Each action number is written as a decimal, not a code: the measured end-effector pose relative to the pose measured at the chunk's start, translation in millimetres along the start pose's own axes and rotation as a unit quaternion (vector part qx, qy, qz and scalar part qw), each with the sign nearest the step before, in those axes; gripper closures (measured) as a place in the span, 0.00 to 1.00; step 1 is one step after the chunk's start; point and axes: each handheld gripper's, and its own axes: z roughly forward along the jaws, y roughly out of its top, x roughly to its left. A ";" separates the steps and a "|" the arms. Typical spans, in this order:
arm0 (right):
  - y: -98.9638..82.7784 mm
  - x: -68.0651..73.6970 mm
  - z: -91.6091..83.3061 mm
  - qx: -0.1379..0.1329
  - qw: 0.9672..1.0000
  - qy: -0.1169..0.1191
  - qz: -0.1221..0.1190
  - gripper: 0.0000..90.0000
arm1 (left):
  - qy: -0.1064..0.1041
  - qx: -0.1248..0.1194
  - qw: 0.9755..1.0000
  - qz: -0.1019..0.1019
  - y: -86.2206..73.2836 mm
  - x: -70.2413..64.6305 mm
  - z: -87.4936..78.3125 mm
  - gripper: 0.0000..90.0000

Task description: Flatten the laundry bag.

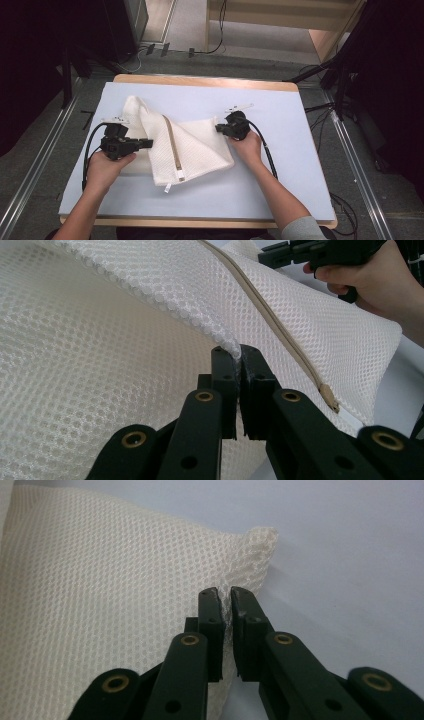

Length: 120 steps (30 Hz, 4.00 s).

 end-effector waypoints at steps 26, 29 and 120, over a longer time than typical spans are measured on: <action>-33.3 -110.1 -99.4 -0.069 0.981 -0.139 0.120 0.96 | -0.067 0.005 0.997 0.044 -4.0 -47.6 9.3 0.95; -33.4 -107.8 -97.9 -0.071 0.981 -0.138 0.113 0.76 | -0.065 0.033 0.995 0.063 -7.8 -54.6 12.7 0.79; -49.8 97.2 -86.1 -0.025 0.990 0.096 -0.102 0.79 | 0.085 -0.013 0.994 -0.071 55.7 111.3 32.8 0.98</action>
